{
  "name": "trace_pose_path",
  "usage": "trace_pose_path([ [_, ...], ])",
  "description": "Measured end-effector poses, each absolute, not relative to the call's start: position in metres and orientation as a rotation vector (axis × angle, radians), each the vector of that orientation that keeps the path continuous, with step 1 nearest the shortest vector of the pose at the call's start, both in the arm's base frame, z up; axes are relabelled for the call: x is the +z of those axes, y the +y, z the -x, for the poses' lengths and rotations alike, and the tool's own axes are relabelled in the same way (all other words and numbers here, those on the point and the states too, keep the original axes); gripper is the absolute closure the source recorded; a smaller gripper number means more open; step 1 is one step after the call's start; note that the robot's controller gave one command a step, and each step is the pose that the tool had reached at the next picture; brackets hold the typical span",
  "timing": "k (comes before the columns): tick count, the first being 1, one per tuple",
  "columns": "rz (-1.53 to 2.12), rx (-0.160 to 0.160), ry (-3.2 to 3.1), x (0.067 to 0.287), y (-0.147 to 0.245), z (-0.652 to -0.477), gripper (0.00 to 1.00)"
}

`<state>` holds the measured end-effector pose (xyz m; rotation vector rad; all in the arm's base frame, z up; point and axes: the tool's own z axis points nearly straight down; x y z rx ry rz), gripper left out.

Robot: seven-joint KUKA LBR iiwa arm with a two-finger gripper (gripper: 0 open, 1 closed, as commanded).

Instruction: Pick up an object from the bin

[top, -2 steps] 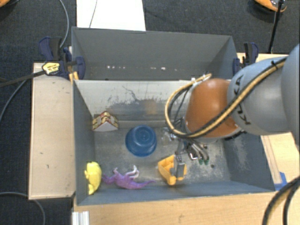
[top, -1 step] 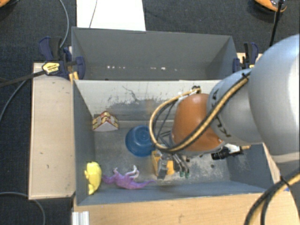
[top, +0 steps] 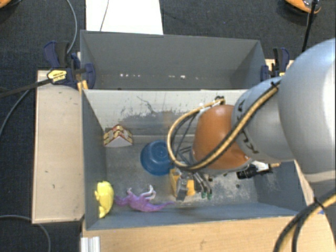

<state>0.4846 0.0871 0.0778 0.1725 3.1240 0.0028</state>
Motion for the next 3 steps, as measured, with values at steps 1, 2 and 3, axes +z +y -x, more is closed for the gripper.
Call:
trace_pose_path([
  [1,-0.19,0.004,3.121,0.195,0.083,-0.496,1.0],
  [2,-0.188,0.004,3.121,0.195,0.083,-0.496,1.0],
  [3,-0.174,0.002,3.129,0.239,0.08,-0.489,1.0],
])
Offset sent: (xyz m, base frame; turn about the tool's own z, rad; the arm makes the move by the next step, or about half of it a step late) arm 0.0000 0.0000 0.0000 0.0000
